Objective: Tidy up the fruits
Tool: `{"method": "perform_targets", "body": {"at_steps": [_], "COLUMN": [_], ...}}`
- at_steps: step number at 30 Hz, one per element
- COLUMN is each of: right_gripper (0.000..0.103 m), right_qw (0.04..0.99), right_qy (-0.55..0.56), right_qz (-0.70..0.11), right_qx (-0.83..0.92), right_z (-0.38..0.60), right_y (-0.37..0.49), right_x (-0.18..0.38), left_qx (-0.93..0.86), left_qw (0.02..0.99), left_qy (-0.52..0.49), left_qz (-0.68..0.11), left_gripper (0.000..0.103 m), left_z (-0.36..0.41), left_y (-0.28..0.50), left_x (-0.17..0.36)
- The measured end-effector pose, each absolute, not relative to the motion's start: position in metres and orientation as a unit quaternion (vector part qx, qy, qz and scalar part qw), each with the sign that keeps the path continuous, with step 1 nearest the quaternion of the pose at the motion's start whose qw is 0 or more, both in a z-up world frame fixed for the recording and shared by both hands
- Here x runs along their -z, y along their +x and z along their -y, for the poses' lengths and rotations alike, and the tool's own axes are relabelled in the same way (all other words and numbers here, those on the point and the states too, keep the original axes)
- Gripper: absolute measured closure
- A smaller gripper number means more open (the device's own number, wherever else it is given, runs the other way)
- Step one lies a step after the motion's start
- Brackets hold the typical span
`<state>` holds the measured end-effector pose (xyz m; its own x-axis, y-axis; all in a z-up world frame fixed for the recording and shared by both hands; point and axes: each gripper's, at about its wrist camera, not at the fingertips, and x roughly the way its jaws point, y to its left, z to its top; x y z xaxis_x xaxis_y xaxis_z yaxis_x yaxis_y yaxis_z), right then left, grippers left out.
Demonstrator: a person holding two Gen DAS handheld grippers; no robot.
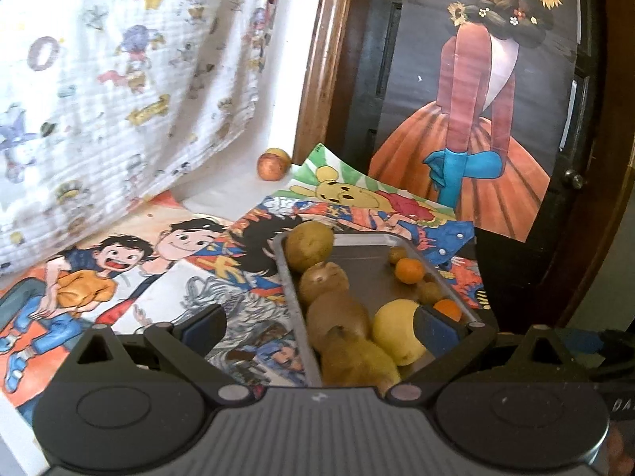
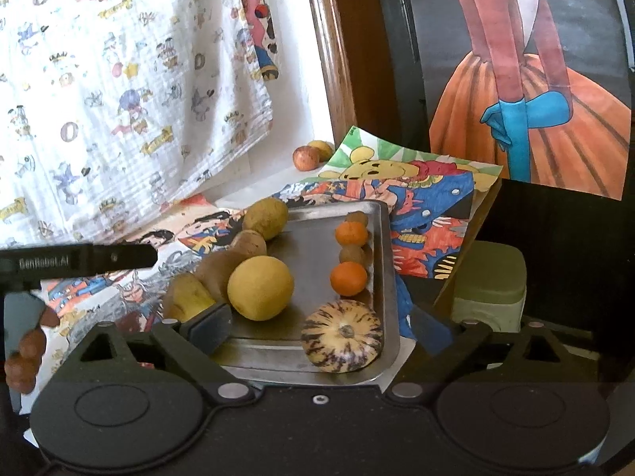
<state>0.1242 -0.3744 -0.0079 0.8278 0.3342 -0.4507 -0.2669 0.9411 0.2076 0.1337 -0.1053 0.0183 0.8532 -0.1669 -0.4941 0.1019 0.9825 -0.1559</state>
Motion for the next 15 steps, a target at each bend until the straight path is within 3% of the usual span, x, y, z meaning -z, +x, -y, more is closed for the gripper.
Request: {"method": "perform_targets", "body": {"at_steps": [15], "right_gripper": [0.001], "right_qw": [0.958], "right_qy": [0.079], "right_qz": [-0.238], "right_qx": [-0.137], "right_z": [0.356], "right_y": [0.100], "right_x": [-0.002], "left_qx": [0.040], "left_qw": [0.960], "left_qy": [-0.071], "left_qz": [-0.268], "left_gripper": [0.000], "left_z": [0.079], "left_y": [0.099], "left_x": [-0.011]}}
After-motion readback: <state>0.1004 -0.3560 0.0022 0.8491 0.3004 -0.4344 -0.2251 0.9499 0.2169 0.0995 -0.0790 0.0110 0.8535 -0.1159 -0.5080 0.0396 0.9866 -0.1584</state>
